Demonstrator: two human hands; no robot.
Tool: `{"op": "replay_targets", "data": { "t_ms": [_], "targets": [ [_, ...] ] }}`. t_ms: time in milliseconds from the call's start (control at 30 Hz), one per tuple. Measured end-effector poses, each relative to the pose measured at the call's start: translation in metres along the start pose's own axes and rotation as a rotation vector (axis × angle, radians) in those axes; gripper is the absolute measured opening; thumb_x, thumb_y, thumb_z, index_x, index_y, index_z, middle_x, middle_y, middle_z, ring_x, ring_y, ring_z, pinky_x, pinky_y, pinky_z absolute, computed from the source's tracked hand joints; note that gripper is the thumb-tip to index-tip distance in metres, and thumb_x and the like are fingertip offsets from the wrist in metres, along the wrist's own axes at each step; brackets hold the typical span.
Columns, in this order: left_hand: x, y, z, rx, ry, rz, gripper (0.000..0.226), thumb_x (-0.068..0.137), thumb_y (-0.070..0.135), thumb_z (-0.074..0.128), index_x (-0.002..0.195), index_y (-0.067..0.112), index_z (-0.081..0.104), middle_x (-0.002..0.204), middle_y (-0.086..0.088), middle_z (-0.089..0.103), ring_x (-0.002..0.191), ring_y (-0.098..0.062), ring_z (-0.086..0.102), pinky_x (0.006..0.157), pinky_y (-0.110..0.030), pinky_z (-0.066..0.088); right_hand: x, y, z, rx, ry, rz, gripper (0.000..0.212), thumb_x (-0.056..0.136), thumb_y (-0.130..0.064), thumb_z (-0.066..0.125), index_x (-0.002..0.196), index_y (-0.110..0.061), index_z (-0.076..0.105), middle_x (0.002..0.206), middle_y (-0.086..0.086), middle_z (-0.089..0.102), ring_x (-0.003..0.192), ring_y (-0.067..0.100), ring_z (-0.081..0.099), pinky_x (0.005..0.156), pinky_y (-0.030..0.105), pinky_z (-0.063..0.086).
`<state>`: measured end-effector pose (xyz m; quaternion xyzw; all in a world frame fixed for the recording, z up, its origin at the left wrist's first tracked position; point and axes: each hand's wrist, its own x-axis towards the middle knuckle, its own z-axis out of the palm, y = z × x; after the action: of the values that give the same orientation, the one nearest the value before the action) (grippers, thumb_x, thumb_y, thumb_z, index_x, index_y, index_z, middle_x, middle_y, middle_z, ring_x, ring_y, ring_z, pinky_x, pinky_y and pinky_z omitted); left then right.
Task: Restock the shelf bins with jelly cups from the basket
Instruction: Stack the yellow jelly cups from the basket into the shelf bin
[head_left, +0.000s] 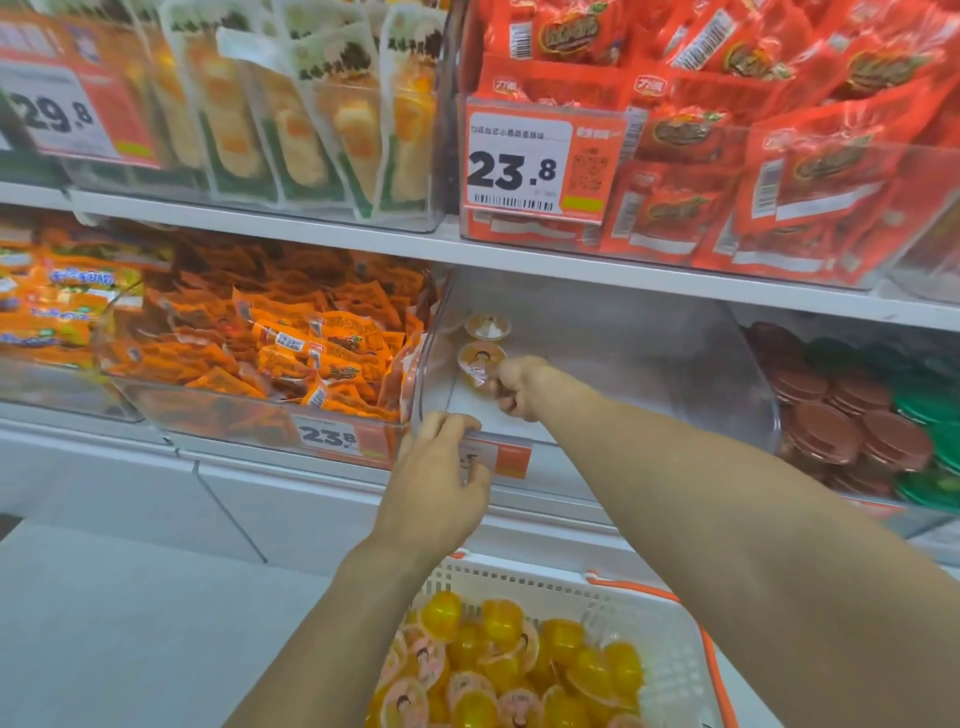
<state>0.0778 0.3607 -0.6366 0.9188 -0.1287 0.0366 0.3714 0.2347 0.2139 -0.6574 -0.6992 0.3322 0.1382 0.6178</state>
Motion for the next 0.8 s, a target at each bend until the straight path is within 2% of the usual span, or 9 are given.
{"op": "replay_targets", "data": {
  "t_ms": [133, 267, 367, 400, 467, 533, 633, 700, 800],
  "targets": [
    [0.002, 0.000, 0.000, 0.014, -0.002, -0.014, 0.038, 0.094, 0.020, 0.055, 0.132, 0.022, 0.052, 0.128, 0.008, 0.045, 0.119, -0.017, 0.040, 0.096, -0.026, 0.035, 0.007, -0.001, 0.002, -0.021, 0.037, -0.041, 0.015, 0.095, -0.005, 0.056, 0.108, -0.007, 0.063, 0.058, 0.005, 0.053, 0.036, 0.010, 0.037, 0.034, 0.014, 0.020],
    [0.003, 0.001, 0.000, 0.028, -0.035, -0.032, 0.038, 0.095, 0.022, 0.055, 0.133, 0.021, 0.051, 0.130, 0.005, 0.044, 0.120, -0.020, 0.040, 0.099, -0.033, 0.039, 0.003, 0.000, -0.004, -0.108, 0.051, -0.078, 0.007, 0.095, -0.010, 0.060, 0.097, -0.005, 0.065, 0.059, 0.003, 0.065, 0.033, 0.009, 0.034, 0.037, 0.017, 0.020],
    [0.005, 0.001, -0.002, 0.033, -0.059, -0.040, 0.038, 0.095, 0.024, 0.055, 0.133, 0.020, 0.051, 0.131, 0.004, 0.044, 0.118, -0.021, 0.044, 0.098, -0.037, 0.042, -0.013, -0.001, -0.016, -0.294, 0.057, -0.164, 0.014, 0.094, -0.016, 0.061, 0.093, -0.003, 0.067, 0.077, 0.009, 0.072, 0.038, 0.013, 0.038, 0.037, 0.020, 0.025],
    [0.004, 0.002, -0.002, 0.025, -0.050, -0.046, 0.038, 0.095, 0.023, 0.056, 0.133, 0.020, 0.051, 0.130, 0.004, 0.043, 0.113, -0.021, 0.049, 0.094, -0.037, 0.045, -0.021, -0.002, -0.021, -0.396, 0.066, -0.216, 0.018, 0.093, -0.019, 0.062, 0.088, -0.003, 0.068, 0.078, 0.010, 0.071, 0.042, 0.016, 0.040, 0.038, 0.021, 0.028],
    [0.002, 0.004, -0.004, 0.010, 0.030, -0.042, 0.036, 0.094, 0.021, 0.057, 0.129, 0.019, 0.052, 0.127, 0.005, 0.041, 0.089, -0.019, 0.057, 0.077, -0.038, 0.048, -0.046, -0.005, -0.032, -0.520, 0.131, -0.362, 0.022, 0.092, -0.022, 0.063, 0.083, -0.003, 0.068, 0.071, 0.008, 0.065, 0.047, 0.018, 0.047, 0.041, 0.023, 0.035],
    [-0.002, 0.008, -0.006, -0.018, 0.184, -0.001, 0.028, 0.092, 0.016, 0.056, 0.119, 0.019, 0.055, 0.121, 0.006, 0.041, 0.070, -0.016, 0.056, 0.065, -0.038, 0.048, -0.079, -0.002, -0.042, -0.433, 0.196, -0.577, 0.017, 0.091, -0.020, 0.062, 0.085, -0.006, 0.071, 0.073, 0.007, 0.070, 0.057, 0.016, 0.056, 0.050, 0.023, 0.042],
    [-0.010, 0.014, -0.005, -0.077, 0.356, 0.070, 0.017, 0.090, 0.011, 0.056, 0.104, 0.019, 0.057, 0.106, 0.008, 0.048, 0.066, -0.005, 0.052, 0.062, -0.033, 0.043, -0.135, 0.025, -0.050, -0.176, 0.229, -0.883, 0.011, 0.090, -0.016, 0.062, 0.083, -0.021, 0.069, 0.066, 0.003, 0.069, 0.062, 0.013, 0.062, 0.061, 0.023, 0.049],
    [-0.019, 0.014, 0.003, -0.096, 0.305, 0.084, 0.013, 0.089, 0.011, 0.057, 0.097, 0.021, 0.057, 0.091, 0.009, 0.057, 0.067, -0.005, 0.052, 0.062, -0.033, 0.042, -0.165, 0.059, -0.052, 0.010, 0.228, -0.992, 0.016, 0.091, -0.014, 0.064, 0.081, -0.026, 0.064, 0.062, 0.007, 0.062, 0.061, 0.021, 0.059, 0.060, 0.027, 0.048],
    [-0.036, 0.001, 0.031, 0.017, -0.036, 0.014, 0.006, 0.090, 0.018, 0.055, 0.094, 0.022, 0.057, 0.079, 0.006, 0.064, 0.072, -0.019, 0.060, 0.061, -0.035, 0.046, -0.180, 0.130, -0.051, 0.102, 0.257, -1.004, 0.017, 0.092, -0.007, 0.065, 0.083, -0.022, 0.063, 0.061, 0.008, 0.056, 0.057, 0.022, 0.052, 0.055, 0.029, 0.043]
  ]
}}
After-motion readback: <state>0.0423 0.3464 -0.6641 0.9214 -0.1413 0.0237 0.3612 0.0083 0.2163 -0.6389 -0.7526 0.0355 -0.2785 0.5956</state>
